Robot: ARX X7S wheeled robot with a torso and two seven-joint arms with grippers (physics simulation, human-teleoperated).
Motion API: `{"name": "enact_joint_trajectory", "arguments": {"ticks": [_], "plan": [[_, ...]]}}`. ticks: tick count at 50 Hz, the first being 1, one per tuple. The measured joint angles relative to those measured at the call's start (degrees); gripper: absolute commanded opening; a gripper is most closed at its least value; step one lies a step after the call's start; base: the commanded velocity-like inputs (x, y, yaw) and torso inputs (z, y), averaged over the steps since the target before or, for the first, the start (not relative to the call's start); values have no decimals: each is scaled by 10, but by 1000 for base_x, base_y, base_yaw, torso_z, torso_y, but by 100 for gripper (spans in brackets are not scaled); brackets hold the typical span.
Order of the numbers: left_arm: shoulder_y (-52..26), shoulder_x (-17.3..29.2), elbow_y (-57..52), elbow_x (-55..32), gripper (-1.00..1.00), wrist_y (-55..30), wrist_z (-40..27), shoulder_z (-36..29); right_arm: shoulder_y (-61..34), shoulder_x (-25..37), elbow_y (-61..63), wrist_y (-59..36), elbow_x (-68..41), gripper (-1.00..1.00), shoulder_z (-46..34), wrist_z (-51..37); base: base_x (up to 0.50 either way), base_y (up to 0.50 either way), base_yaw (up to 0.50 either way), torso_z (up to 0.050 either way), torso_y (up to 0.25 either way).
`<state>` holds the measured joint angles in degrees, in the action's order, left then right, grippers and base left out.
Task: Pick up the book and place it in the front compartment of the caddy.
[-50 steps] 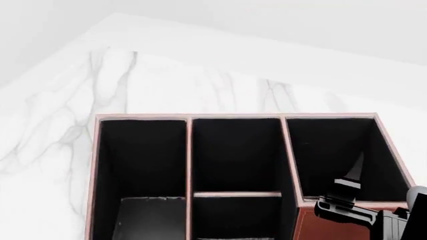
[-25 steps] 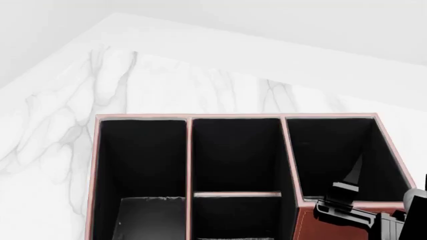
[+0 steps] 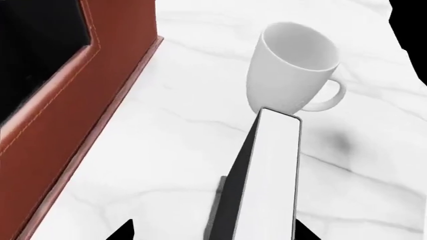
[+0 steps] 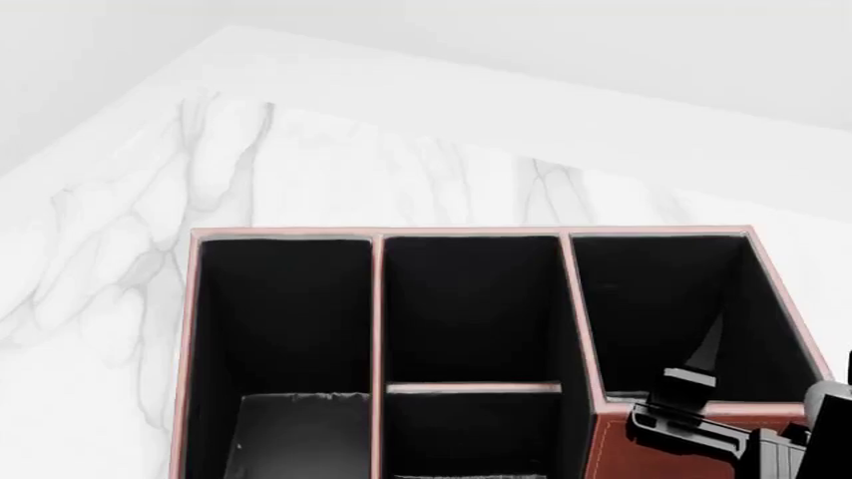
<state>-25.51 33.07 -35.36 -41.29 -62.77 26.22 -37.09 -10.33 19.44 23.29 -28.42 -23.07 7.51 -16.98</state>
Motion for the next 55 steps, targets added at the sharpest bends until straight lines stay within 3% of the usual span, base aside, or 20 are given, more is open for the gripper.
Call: {"name": "enact_joint_trajectory", "arguments": {"ticks": [20,21,37,55], "plan": [[-10,-9,63,56,100,50,24,-61,2,1,-7,7,0,100,-2,-1,0,0,0,0,0],[-10,-9,66,58,-100,52,25,-63,2,1,-7,8,0,100,-2,-1,0,0,0,0,0],[-2,-7,81,53,-100,80,30,-60,3,2,-10,11,-1,100,-6,-3,0,0,0,0,0],[-31,8,22,27,-100,57,-2,17,4,4,-9,12,-2,100,-10,-3,0,0,0,0,1]]}}
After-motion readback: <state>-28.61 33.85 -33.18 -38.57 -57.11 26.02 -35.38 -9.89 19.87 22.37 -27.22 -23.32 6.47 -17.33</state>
